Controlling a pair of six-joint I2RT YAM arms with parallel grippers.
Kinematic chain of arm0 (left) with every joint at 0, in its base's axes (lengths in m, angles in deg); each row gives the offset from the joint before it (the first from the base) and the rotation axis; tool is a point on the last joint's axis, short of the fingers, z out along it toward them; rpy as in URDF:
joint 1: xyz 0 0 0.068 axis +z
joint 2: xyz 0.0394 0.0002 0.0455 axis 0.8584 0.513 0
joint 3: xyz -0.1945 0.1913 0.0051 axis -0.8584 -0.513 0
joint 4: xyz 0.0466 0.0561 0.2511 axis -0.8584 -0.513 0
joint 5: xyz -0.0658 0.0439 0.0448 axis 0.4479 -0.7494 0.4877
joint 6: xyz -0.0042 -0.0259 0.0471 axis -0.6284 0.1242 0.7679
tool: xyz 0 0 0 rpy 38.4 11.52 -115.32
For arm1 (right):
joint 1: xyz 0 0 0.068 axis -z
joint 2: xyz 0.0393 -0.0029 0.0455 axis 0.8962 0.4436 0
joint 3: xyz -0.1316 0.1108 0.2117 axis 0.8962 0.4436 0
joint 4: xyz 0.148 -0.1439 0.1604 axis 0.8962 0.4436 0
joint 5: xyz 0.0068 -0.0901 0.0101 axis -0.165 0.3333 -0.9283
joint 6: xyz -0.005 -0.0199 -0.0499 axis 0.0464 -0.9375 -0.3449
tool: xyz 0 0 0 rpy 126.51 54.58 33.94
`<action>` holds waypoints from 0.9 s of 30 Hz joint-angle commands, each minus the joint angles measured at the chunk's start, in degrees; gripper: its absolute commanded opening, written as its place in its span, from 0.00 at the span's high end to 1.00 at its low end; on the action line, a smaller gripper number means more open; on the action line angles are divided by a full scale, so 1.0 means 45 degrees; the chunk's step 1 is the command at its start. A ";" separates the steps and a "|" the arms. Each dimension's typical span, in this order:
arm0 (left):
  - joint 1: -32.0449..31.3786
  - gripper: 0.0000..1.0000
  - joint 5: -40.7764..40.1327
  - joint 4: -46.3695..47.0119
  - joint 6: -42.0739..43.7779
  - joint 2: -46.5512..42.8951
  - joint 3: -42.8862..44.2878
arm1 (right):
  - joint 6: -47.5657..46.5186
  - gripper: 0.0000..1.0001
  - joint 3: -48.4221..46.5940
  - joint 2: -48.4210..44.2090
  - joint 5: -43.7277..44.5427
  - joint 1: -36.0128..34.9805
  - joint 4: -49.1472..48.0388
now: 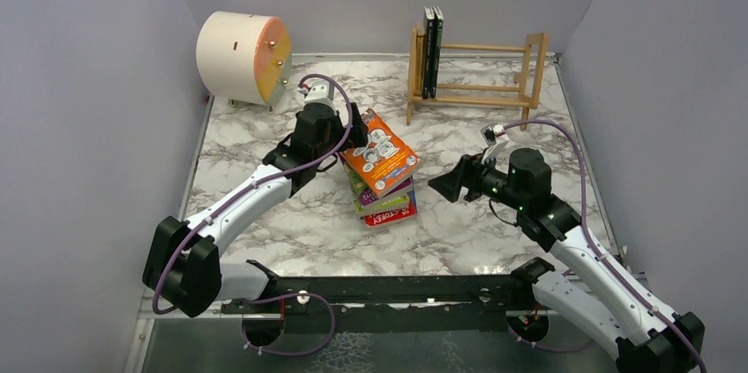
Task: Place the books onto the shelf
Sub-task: Adjust the book at the center of the board.
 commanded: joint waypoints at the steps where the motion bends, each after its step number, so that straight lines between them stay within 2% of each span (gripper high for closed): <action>1: 0.0029 0.01 0.0513 0.0076 -0.0071 0.0070 -0.0189 | 0.0056 0.31 0.0107 -0.0061 -0.0419 -0.0043 0.0003; 11: -0.0108 0.01 0.2127 -0.0156 -0.0664 -0.0344 -0.0591 | 0.1261 0.30 0.1081 0.0327 -0.2110 -0.0028 -0.1498; 22: -0.1540 0.01 0.1634 -0.0264 -0.1070 -0.0234 -0.0392 | 0.2415 0.30 0.1720 0.1353 -0.2878 -0.0045 -0.3948; 27: -0.1918 0.01 0.1384 -0.0302 -0.1164 0.0008 -0.0406 | 0.3243 0.30 0.2062 0.1561 -0.2939 -0.0063 -0.4285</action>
